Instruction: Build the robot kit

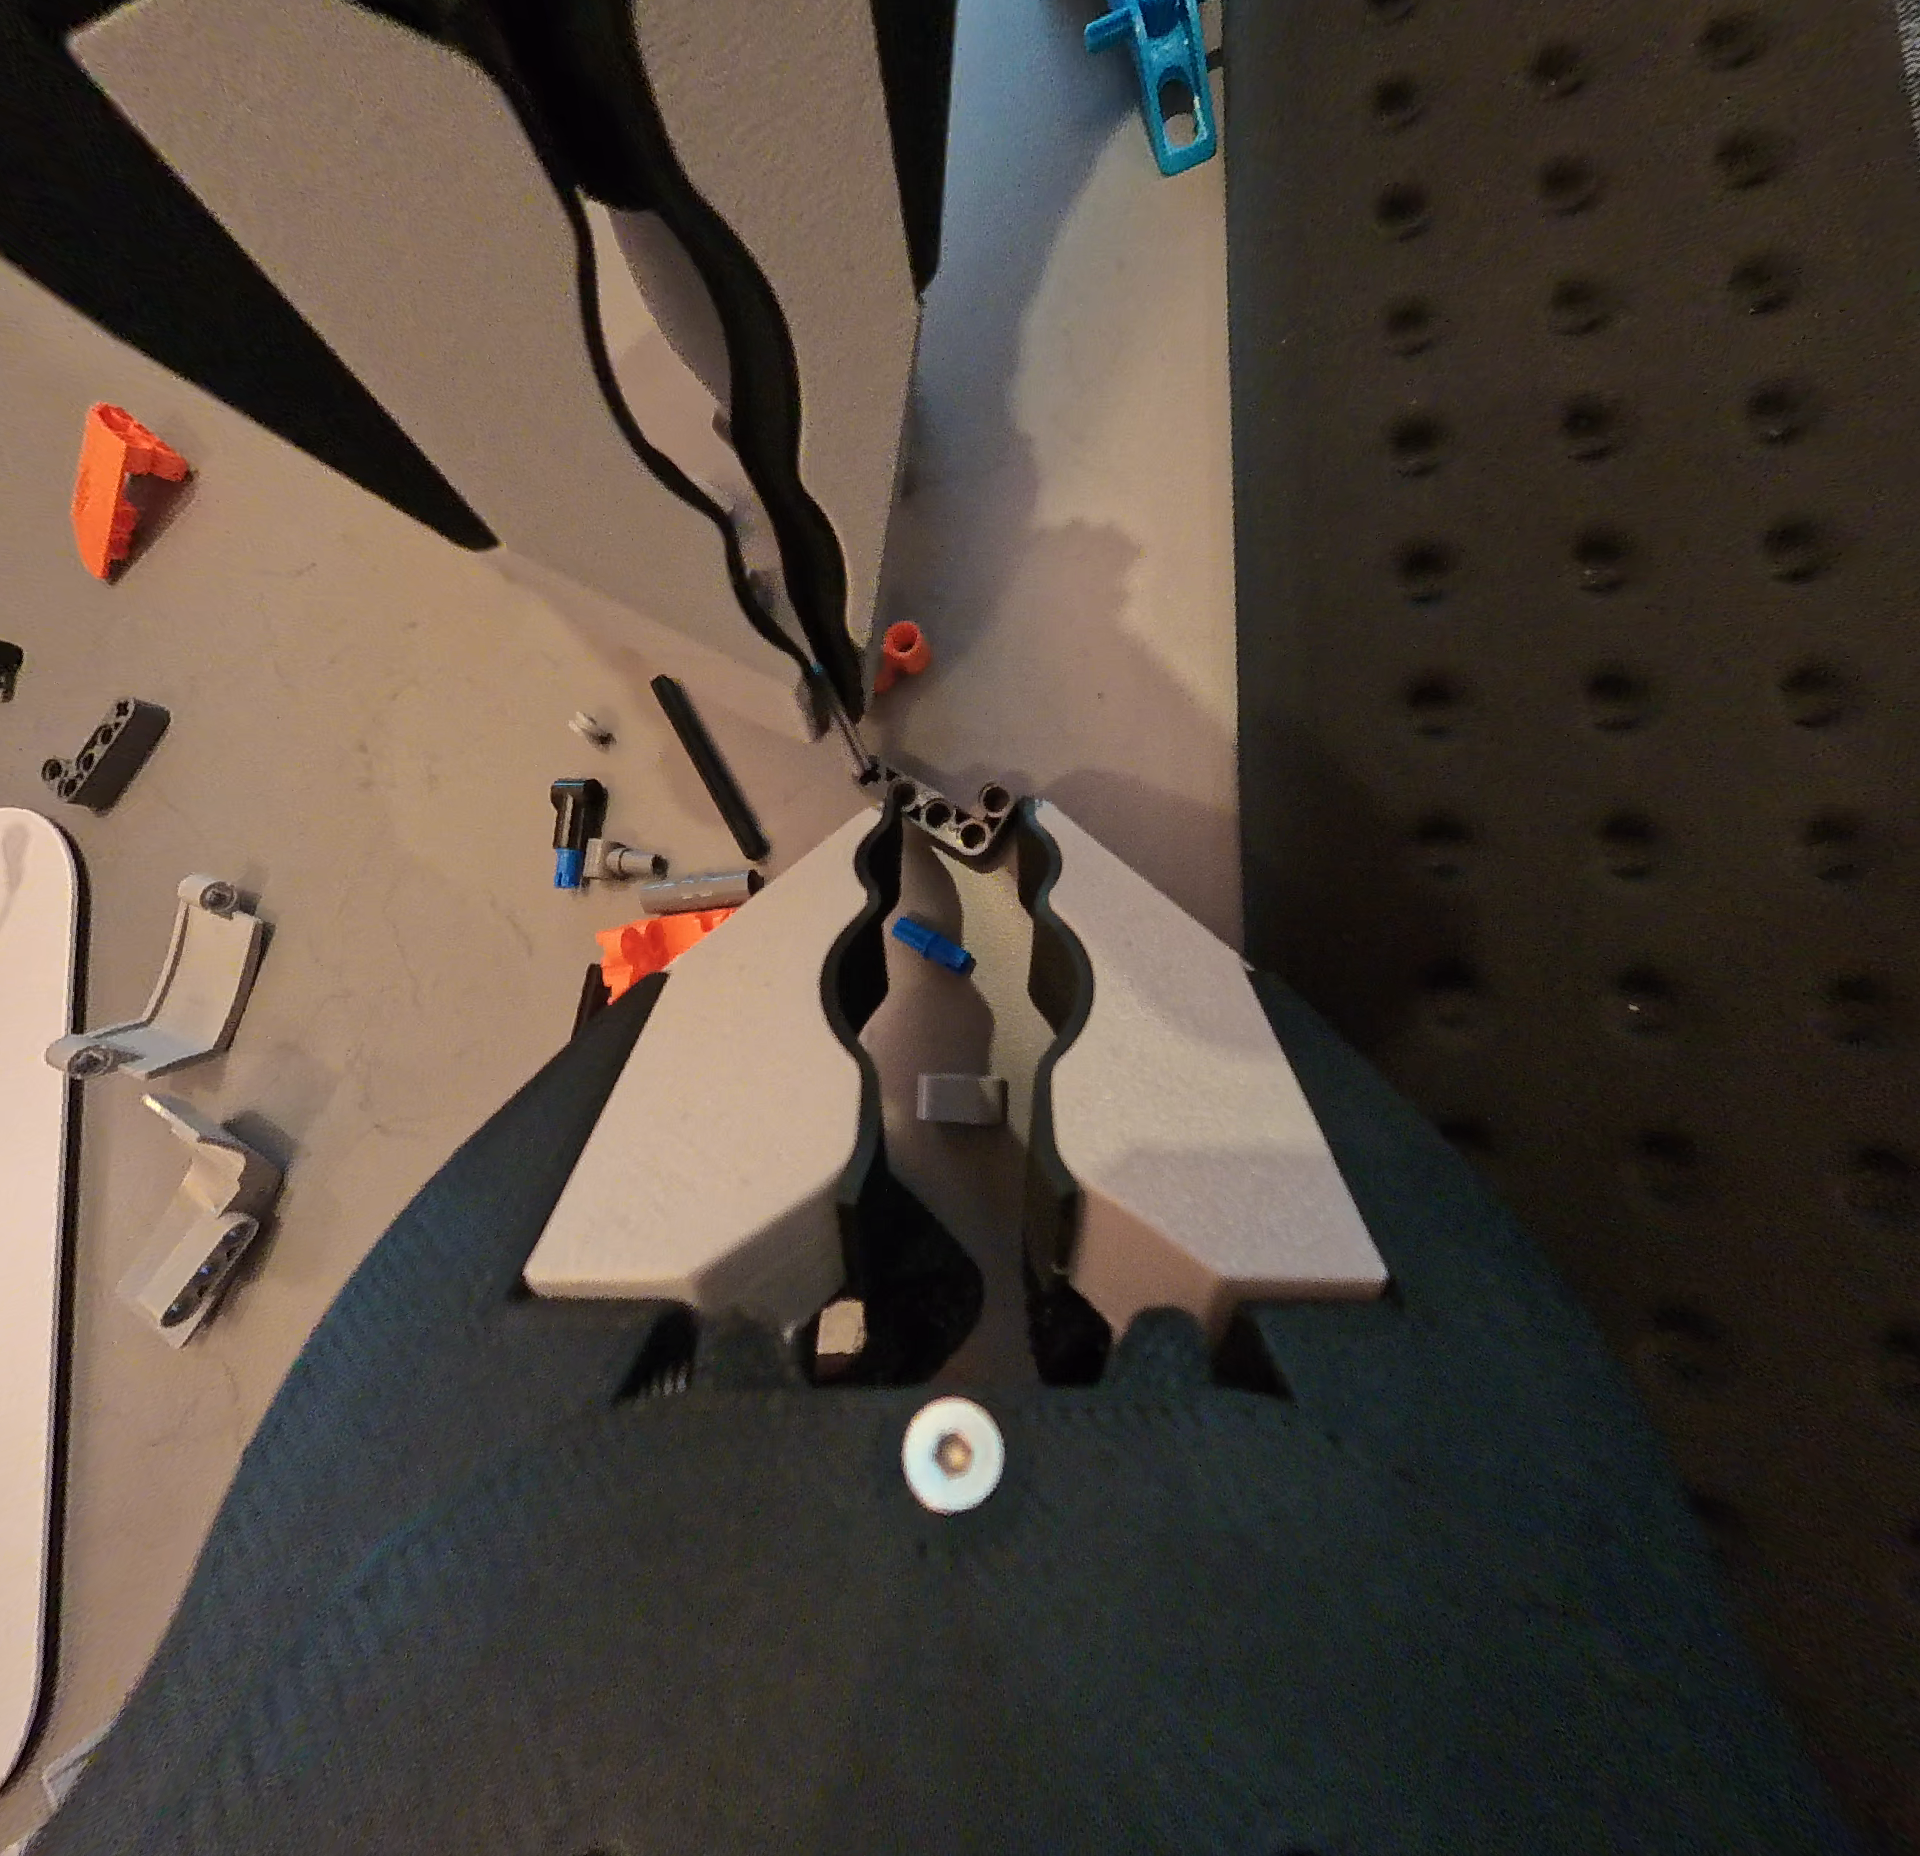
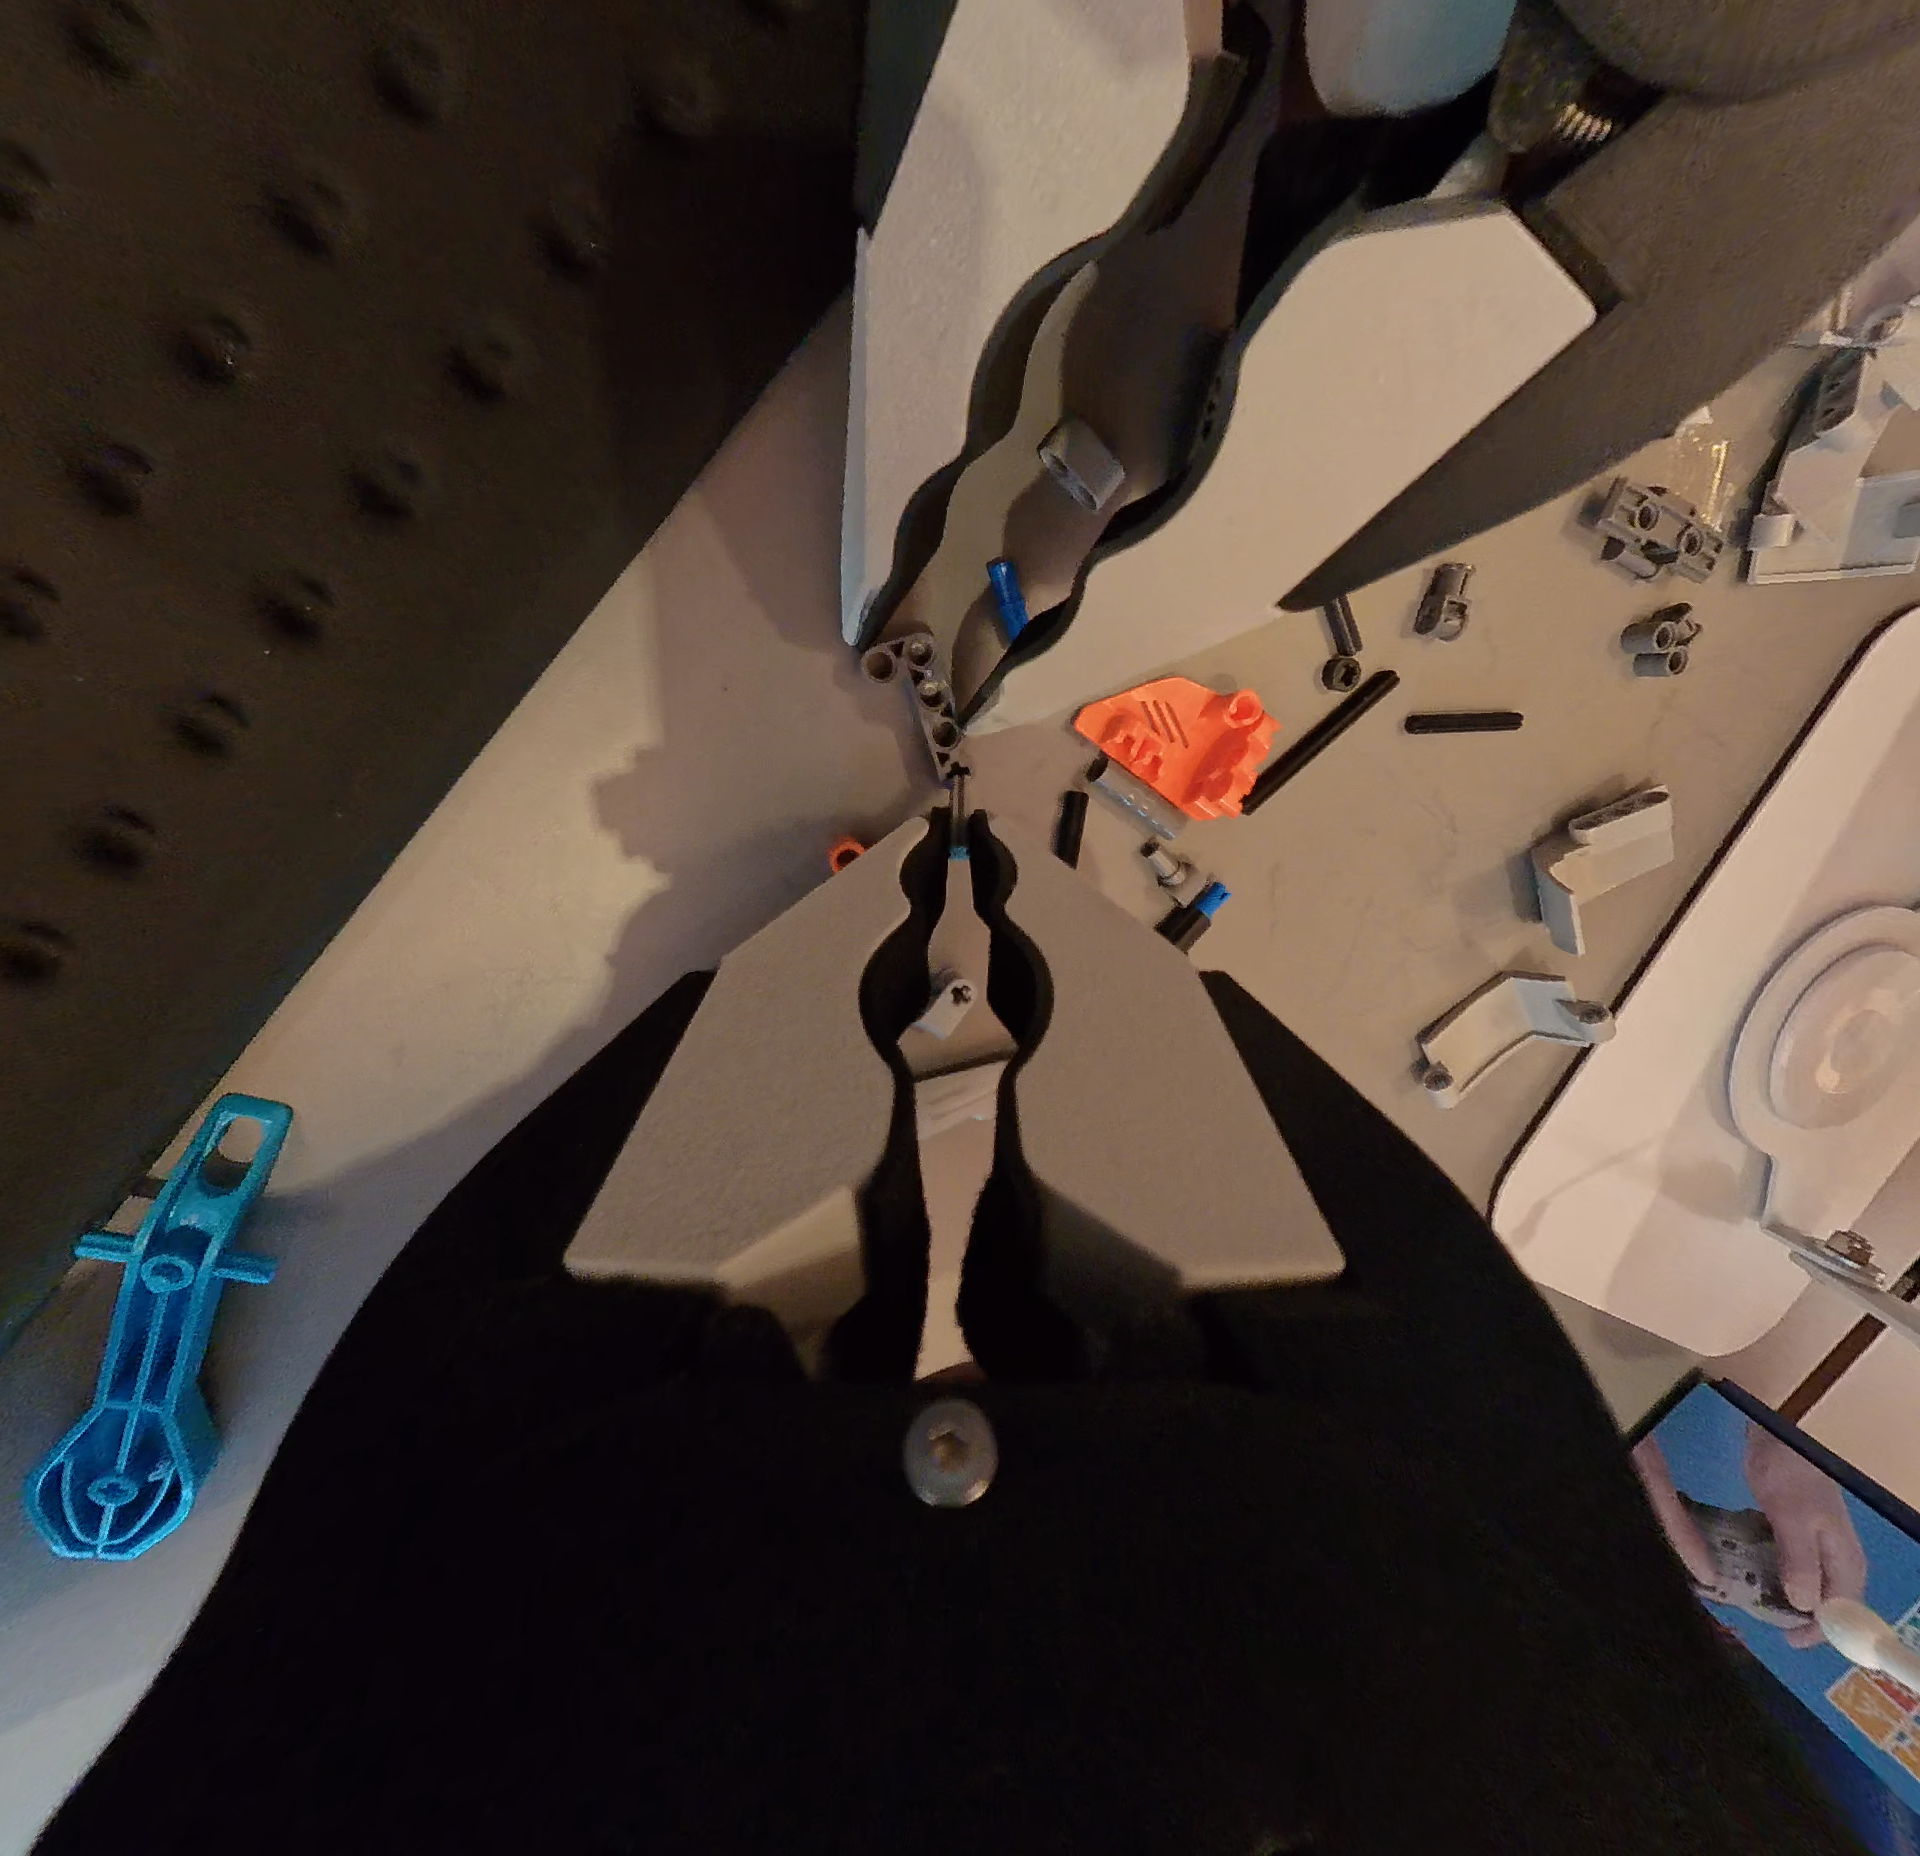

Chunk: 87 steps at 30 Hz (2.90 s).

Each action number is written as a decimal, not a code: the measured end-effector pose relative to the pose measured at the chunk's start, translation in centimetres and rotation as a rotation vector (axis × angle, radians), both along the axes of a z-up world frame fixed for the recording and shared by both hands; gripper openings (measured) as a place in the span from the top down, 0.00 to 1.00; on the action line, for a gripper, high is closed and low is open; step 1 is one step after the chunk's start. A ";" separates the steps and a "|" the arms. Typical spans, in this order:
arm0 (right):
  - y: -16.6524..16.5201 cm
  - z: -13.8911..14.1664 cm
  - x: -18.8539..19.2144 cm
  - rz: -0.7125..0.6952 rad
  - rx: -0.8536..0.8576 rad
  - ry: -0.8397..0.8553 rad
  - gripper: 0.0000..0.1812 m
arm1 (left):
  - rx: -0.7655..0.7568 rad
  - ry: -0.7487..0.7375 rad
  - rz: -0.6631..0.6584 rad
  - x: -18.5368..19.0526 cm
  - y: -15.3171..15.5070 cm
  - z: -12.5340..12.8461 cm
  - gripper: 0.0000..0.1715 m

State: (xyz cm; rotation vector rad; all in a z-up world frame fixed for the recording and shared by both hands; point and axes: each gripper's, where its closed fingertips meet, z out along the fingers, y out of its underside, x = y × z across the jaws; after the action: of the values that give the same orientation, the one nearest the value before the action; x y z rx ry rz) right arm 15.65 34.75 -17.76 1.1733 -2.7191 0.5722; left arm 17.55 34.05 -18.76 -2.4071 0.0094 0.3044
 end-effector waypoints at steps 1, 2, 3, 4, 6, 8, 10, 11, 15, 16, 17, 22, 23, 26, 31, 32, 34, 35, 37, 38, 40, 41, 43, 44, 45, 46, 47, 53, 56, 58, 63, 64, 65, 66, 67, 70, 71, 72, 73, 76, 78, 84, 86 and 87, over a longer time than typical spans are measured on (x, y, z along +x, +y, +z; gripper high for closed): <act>0.0 0.0 0.1 0.003 0.000 0.004 0.99 | 0.001 0.001 -0.003 0.0 0.0 0.0 0.88; 0.0 0.0 0.1 0.005 0.001 0.007 0.99 | 0.001 0.001 -0.004 0.0 0.0 0.0 0.88; 0.0 0.0 0.1 0.008 0.001 0.011 0.99 | 0.002 0.000 -0.005 0.0 0.0 0.0 0.88; 0.0 0.0 0.1 0.009 0.001 0.018 0.99 | 0.003 0.002 -0.007 0.0 0.0 0.0 0.88; 0.0 -0.1 0.2 0.012 0.005 0.029 0.99 | 0.003 0.002 -0.009 0.0 0.1 0.0 0.88; -0.1 -0.1 0.2 0.017 0.009 0.052 0.99 | 0.005 0.001 -0.011 0.0 0.1 0.0 0.88; -0.1 -0.1 0.2 0.025 0.014 0.087 0.99 | 0.006 -0.001 -0.012 0.0 0.1 0.0 0.88; 0.0 -0.1 0.2 0.030 0.019 0.110 0.99 | 0.006 -0.001 -0.012 0.0 0.1 0.0 0.88; 0.0 -0.1 0.2 0.046 0.044 0.193 0.99 | 0.005 -0.002 -0.014 0.0 0.1 0.0 0.88; 0.0 -0.1 0.1 0.050 0.051 0.213 0.99 | 0.005 -0.002 -0.014 0.0 0.1 0.0 0.88; 0.0 -0.1 0.1 0.056 0.057 0.237 0.99 | 0.005 -0.001 -0.014 0.0 0.1 0.0 0.88; 0.1 -0.1 0.2 0.088 0.085 0.358 0.99 | 0.009 -0.002 -0.018 0.0 0.1 0.0 0.89; 0.1 -0.1 0.2 0.091 0.091 0.375 0.99 | 0.008 -0.001 -0.018 0.0 0.1 0.0 0.89; 0.1 0.0 0.2 0.088 0.110 0.381 0.99 | 0.008 -0.004 -0.022 0.0 0.1 0.0 0.89; 0.2 0.0 0.2 0.078 0.134 0.357 0.99 | 0.009 -0.009 -0.023 0.0 0.0 -0.1 0.90; 0.3 0.0 0.2 0.076 0.137 0.351 0.99 | 0.009 -0.009 -0.022 0.0 0.0 -0.1 0.90; 0.3 0.0 0.0 0.071 0.133 0.334 0.99 | 0.008 -0.006 -0.019 -0.1 0.0 -0.1 0.90; 0.3 0.0 0.1 0.071 0.125 0.314 0.99 | 0.008 -0.006 -0.017 -0.1 -0.1 -0.1 0.90; 0.2 0.2 -0.1 0.063 0.106 0.286 0.99 | 0.004 0.007 -0.003 -0.3 -0.2 -0.1 0.90; 0.2 0.3 -0.2 0.055 0.093 0.266 0.99 | 0.004 0.014 0.007 -0.5 -0.3 0.0 0.90; 0.1 0.8 -0.5 0.034 0.048 0.199 0.99 | 0.028 0.028 0.020 -0.8 -0.3 0.5 0.90; 0.0 1.1 -0.9 0.022 0.022 0.170 0.99 | 0.050 0.038 0.026 -1.0 -0.2 0.9 0.90; 0.0 1.8 -1.5 -0.003 -0.025 0.113 0.99 | 0.090 0.078 0.053 -1.7 -0.1 1.8 0.90; -0.1 2.2 -1.7 -0.013 -0.049 0.082 0.99 | 0.110 0.099 0.066 -2.1 0.0 2.3 0.90; -0.1 2.5 -1.7 -0.020 -0.074 0.049 0.99 | 0.130 0.122 0.081 -2.5 0.2 2.8 0.90; -0.2 2.8 -1.6 -0.022 -0.094 0.017 1.00 | 0.145 0.143 0.095 -2.9 0.3 3.2 0.91; -0.3 3.1 -1.6 -0.023 -0.112 -0.001 0.99 | 0.151 0.166 0.103 -3.1 0.4 3.4 0.91; -0.6 3.7 -1.4 -0.016 -0.153 -0.022 0.99 | 0.149 0.249 0.127 -4.0 0.9 3.8 0.98; -0.7 3.8 -1.6 -0.019 -0.166 -0.025 0.99 | 0.160 0.243 0.140 -4.2 0.8 4.0 0.98; -0.8 4.2 -1.8 -0.029 -0.186 -0.037 0.99 | 0.170 0.261 0.151 -4.4 0.8 4.3 0.98; -1.0 5.5 -2.4 -0.083 -0.251 -0.112 0.98 | 0.203 0.345 0.207 -5.4 0.5 5.7 0.99; -1.1 5.7 -2.6 -0.094 -0.266 -0.127 0.98 | 0.201 0.375 0.217 -5.6 0.4 6.0 0.99; -1.1 5.9 -2.7 -0.103 -0.275 -0.141 0.98 | 0.198 0.398 0.225 -5.8 0.4 6.2 0.99; -1.1 6.0 -2.9 -0.113 -0.281 -0.150 0.97 | 0.195 0.415 0.231 -5.9 0.4 6.4 0.99; -1.1 6.1 -3.1 -0.121 -0.287 -0.151 0.97 | 0.193 0.425 0.238 -6.0 0.3 6.5 0.99; -1.3 6.3 -3.1 -0.120 -0.307 -0.152 0.97 | 0.201 0.425 0.252 -6.2 0.2 6.6 0.99; -1.3 6.3 -3.2 -0.121 -0.308 -0.140 0.98 | 0.202 0.423 0.258 -6.2 0.2 6.7 0.99; -1.3 6.3 -3.3 -0.120 -0.307 -0.127 0.98 | 0.204 0.419 0.260 -6.3 0.1 6.6 0.99; -1.3 6.3 -3.3 -0.120 -0.309 -0.121 0.98 | 0.208 0.418 0.262 -6.3 0.1 6.7 0.99; -1.3 6.5 -3.4 -0.116 -0.317 -0.112 0.99 | 0.225 0.405 0.264 -6.3 0.2 6.8 0.99; -1.3 6.6 -3.5 -0.115 -0.323 -0.103 0.99 | 0.233 0.396 0.268 -6.3 0.2 6.9 0.99; -1.3 6.6 -3.5 -0.101 -0.322 -0.085 0.99 | 0.241 0.386 0.261 -6.1 0.2 6.9 0.98; -1.3 6.6 -3.4 -0.098 -0.319 -0.084 0.99 | 0.249 0.370 0.256 -6.0 0.3 6.9 0.98; -1.3 6.6 -3.4 -0.097 -0.324 -0.079 0.99 | 0.251 0.373 0.259 -6.1 0.2 7.0 0.98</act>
State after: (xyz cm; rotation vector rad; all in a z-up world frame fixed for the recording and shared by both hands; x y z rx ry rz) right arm 12.22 33.45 -11.15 0.9515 -2.5956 1.0172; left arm 11.45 34.29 -11.78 -2.0721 -0.1626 0.8215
